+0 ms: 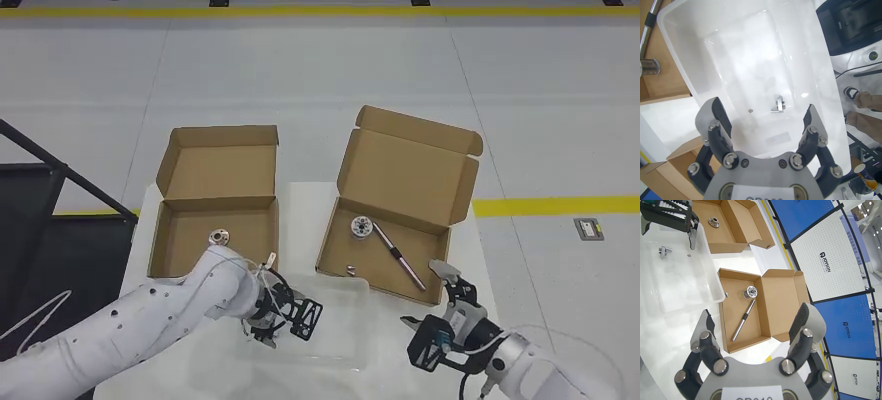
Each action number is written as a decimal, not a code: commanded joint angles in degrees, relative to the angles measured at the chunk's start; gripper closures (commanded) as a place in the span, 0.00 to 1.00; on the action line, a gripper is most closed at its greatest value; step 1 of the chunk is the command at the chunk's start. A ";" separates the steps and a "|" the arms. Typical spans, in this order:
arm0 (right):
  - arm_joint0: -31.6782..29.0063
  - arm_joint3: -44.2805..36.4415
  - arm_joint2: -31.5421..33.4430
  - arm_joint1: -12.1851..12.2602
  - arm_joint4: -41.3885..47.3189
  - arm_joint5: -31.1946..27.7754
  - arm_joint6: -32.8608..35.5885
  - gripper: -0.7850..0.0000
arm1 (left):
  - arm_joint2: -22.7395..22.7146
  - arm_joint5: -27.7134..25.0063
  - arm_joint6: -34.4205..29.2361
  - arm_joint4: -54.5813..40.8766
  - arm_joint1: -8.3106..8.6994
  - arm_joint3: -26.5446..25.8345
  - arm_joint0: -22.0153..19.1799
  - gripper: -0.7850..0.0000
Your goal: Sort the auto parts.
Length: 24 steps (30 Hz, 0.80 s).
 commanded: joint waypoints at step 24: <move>0.00 0.00 0.00 0.00 0.00 0.00 0.00 0.00 | -1.25 0.00 -9.21 1.73 0.29 -0.45 5.44 0.33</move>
